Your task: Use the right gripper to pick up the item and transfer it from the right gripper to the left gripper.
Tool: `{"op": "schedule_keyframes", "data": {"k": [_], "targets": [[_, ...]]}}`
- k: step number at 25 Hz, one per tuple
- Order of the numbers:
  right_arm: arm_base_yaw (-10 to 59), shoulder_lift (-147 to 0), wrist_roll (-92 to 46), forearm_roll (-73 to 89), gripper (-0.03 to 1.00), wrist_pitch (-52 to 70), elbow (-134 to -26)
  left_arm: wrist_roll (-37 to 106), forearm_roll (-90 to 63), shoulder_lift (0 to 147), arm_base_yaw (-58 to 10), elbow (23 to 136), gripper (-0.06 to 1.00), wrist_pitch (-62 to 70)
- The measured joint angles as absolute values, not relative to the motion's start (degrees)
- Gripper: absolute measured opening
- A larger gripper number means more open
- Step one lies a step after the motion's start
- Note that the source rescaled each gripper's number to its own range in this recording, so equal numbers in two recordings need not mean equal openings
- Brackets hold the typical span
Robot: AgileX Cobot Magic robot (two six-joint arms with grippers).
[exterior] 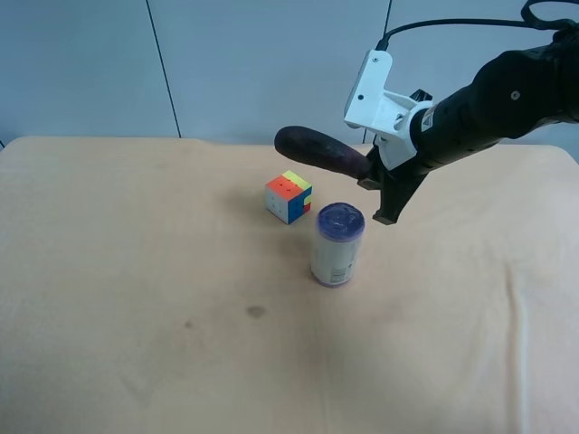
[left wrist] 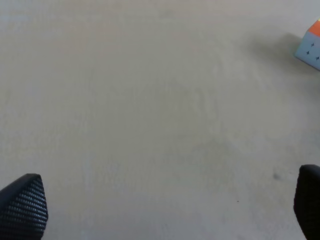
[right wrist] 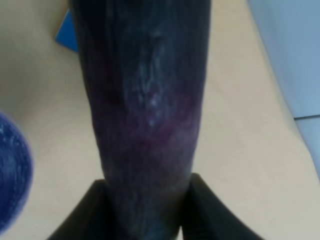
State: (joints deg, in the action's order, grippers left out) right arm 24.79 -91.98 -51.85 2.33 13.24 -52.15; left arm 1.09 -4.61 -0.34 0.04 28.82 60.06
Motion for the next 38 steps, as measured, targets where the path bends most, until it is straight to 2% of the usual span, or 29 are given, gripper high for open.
{"op": "schedule_keyframes", "data": {"k": [18, 25, 31, 38], "targets": [[24.8, -92.0, -51.8, 2.3, 0.00, 13.2, -52.2, 1.1, -4.8, 0.6, 0.0, 28.8, 1.00, 60.1], [24.8, -92.0, -51.8, 2.3, 0.00, 13.2, -52.2, 3.2, -4.9, 11.9, 0.0, 35.3, 1.00, 61.1], [24.8, -92.0, -51.8, 2.3, 0.00, 12.8, -52.2, 14.1, -7.6, 22.9, -0.4, 41.6, 1.00, 63.7], [24.8, -92.0, -51.8, 2.3, 0.00, 12.8, -52.2, 25.6, -13.6, 34.2, -8.6, 42.6, 1.00, 64.7]]}}
